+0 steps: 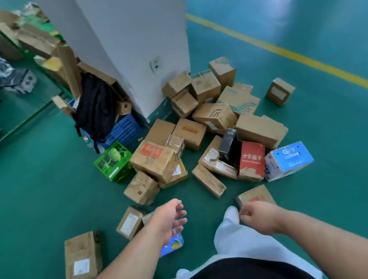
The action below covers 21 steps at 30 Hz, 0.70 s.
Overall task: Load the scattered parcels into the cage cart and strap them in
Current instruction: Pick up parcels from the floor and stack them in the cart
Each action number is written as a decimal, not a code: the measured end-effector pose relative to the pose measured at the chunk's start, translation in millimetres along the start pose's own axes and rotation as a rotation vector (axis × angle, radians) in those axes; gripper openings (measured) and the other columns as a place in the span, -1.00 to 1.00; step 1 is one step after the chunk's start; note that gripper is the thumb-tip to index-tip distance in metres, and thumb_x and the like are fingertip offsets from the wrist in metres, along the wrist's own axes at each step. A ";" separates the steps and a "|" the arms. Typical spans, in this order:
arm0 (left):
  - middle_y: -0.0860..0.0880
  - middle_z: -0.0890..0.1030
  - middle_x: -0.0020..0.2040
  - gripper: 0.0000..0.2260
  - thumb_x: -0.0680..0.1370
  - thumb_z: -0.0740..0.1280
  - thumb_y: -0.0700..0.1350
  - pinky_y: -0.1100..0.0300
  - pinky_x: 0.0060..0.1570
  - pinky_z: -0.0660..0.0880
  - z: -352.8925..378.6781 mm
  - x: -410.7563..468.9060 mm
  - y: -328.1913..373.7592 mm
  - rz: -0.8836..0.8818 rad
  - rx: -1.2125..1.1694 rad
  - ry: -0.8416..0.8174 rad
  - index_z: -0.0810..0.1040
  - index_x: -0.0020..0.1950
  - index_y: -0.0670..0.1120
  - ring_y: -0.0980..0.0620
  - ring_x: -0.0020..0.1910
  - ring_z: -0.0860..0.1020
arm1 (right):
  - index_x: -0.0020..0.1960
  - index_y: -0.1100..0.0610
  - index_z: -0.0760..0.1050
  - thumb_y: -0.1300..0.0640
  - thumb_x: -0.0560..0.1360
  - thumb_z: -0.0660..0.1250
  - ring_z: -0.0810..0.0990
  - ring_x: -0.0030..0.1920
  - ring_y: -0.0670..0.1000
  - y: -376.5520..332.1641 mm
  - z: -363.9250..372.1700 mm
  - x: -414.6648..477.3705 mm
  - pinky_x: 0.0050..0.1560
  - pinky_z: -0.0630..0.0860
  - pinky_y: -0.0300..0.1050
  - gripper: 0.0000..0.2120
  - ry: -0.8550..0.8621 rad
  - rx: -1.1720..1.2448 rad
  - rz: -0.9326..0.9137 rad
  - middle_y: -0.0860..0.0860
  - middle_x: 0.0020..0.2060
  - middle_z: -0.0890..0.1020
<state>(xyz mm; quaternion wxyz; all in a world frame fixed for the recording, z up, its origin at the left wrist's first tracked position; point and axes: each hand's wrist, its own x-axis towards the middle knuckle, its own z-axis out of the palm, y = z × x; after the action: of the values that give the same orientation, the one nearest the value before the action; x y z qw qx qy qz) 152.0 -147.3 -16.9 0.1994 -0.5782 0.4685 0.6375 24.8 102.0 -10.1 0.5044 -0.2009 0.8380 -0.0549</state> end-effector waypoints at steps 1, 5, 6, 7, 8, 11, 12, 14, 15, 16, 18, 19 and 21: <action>-0.05 0.64 -0.09 -0.83 0.62 0.30 0.00 0.13 -0.19 0.46 11.4 6.4 13.3 0.001 0.017 0.009 0.57 0.01 -0.09 -0.05 -0.16 0.61 | 0.27 -0.04 0.55 -0.03 0.63 0.13 0.54 0.12 0.00 8.3 -14.9 8.9 0.14 0.48 -0.13 -0.68 0.001 0.011 0.007 -0.06 0.21 0.61; -0.07 0.67 0.02 -0.80 0.64 0.28 0.03 0.11 -0.16 0.48 57.4 30.4 68.5 0.016 0.117 0.011 0.58 0.08 -0.08 -0.04 -0.09 0.63 | 0.29 0.02 0.56 0.01 0.65 0.13 0.59 0.15 0.03 52.8 -70.5 40.6 0.16 0.52 -0.12 -0.69 0.014 0.074 0.060 -0.02 0.21 0.63; -0.08 0.67 0.04 -0.79 0.64 0.28 0.03 0.09 -0.14 0.49 64.6 33.3 80.3 0.026 0.127 0.013 0.58 0.09 -0.08 -0.05 -0.06 0.64 | 0.29 0.01 0.55 -0.01 0.65 0.15 0.60 0.15 0.04 62.1 -80.8 45.7 0.18 0.54 -0.09 -0.69 0.025 0.104 0.084 -0.02 0.21 0.63; -0.08 0.66 0.06 -0.79 0.64 0.27 0.03 0.09 -0.12 0.50 74.4 36.5 91.6 0.032 0.143 0.016 0.58 0.10 -0.08 -0.05 -0.05 0.64 | 0.30 0.01 0.55 -0.02 0.65 0.16 0.61 0.15 0.04 73.7 -91.3 50.4 0.19 0.56 -0.05 -0.69 0.031 0.138 0.113 -0.01 0.21 0.63; -0.09 0.66 0.07 -0.79 0.65 0.27 0.02 0.08 -0.09 0.51 85.1 38.6 102.6 0.032 0.164 0.014 0.58 0.11 -0.08 -0.06 -0.04 0.64 | 0.31 0.01 0.54 -0.01 0.64 0.16 0.61 0.16 0.05 85.9 -101.1 54.1 0.21 0.56 -0.02 -0.68 0.039 0.171 0.147 0.00 0.21 0.63; -0.09 0.67 0.08 -0.77 0.65 0.27 0.02 0.06 -0.04 0.53 110.9 44.3 124.3 0.026 0.257 -0.018 0.59 0.16 -0.10 -0.07 -0.01 0.65 | 0.32 0.05 0.54 0.03 0.64 0.16 0.59 0.18 0.06 114.3 -115.9 64.5 0.21 0.53 -0.05 -0.68 0.075 0.268 0.236 0.01 0.21 0.62; -0.09 0.67 0.09 -0.76 0.66 0.27 0.02 0.06 -0.04 0.54 118.2 47.1 129.8 0.015 0.293 -0.030 0.60 0.17 -0.10 -0.07 0.01 0.66 | 0.30 0.05 0.54 0.04 0.64 0.17 0.59 0.16 0.07 119.6 -118.1 66.3 0.18 0.53 -0.07 -0.69 0.084 0.305 0.253 0.02 0.20 0.63; -0.09 0.68 0.09 -0.77 0.66 0.28 0.01 0.08 -0.07 0.54 133.3 60.4 136.9 -0.008 0.396 -0.051 0.60 0.17 -0.10 -0.07 0.04 0.66 | 0.19 0.05 0.54 0.05 0.64 0.17 0.58 0.08 0.07 128.6 -113.8 69.2 0.04 0.51 -0.13 -0.77 0.082 0.381 0.287 0.03 0.13 0.64; -0.09 0.67 0.08 -0.78 0.66 0.28 0.00 0.10 -0.09 0.54 140.5 68.9 138.9 -0.002 0.442 -0.059 0.59 0.17 -0.11 -0.07 0.02 0.65 | 0.15 0.05 0.53 0.05 0.65 0.17 0.58 0.05 0.07 130.4 -109.0 69.6 -0.01 0.49 -0.15 -0.80 0.081 0.402 0.294 0.03 0.11 0.64; -0.08 0.67 0.06 -0.78 0.66 0.28 0.00 0.11 -0.11 0.53 148.8 81.5 140.1 0.001 0.477 -0.072 0.58 0.17 -0.11 -0.06 -0.01 0.64 | 0.15 0.04 0.53 0.04 0.64 0.17 0.58 0.06 0.07 133.6 -102.7 71.4 0.00 0.47 -0.16 -0.80 0.069 0.413 0.307 0.03 0.12 0.65; -0.08 0.66 0.02 -0.78 0.65 0.27 -0.01 0.13 -0.13 0.49 166.7 110.6 132.0 -0.047 0.582 -0.102 0.58 0.16 -0.12 -0.05 -0.09 0.61 | 0.26 0.02 0.54 0.00 0.64 0.15 0.58 0.11 0.07 140.8 -79.9 67.1 0.10 0.48 -0.14 -0.72 0.033 0.452 0.369 0.02 0.18 0.64; -0.08 0.65 0.01 -0.78 0.65 0.26 -0.02 0.13 -0.13 0.49 175.9 121.5 127.6 -0.073 0.637 -0.127 0.57 0.17 -0.12 -0.05 -0.11 0.60 | 0.29 0.00 0.52 0.00 0.65 0.14 0.58 0.11 0.07 141.8 -68.0 61.0 0.13 0.49 -0.12 -0.70 0.017 0.475 0.402 0.02 0.19 0.64; -0.09 0.64 0.03 -0.79 0.64 0.24 -0.04 0.13 -0.13 0.47 194.1 138.5 117.6 -0.110 0.746 -0.183 0.56 0.18 -0.11 -0.05 -0.12 0.58 | 0.27 -0.01 0.51 0.01 0.65 0.13 0.61 0.10 0.07 145.4 -41.9 50.0 0.16 0.54 -0.08 -0.72 -0.008 0.531 0.463 0.01 0.16 0.65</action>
<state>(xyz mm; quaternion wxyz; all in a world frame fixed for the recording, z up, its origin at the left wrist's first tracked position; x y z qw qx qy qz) -83.4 -83.0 -122.6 0.4709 -0.4307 0.6170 0.4606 -72.9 210.5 -73.8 0.5415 0.1325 0.8157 -0.1543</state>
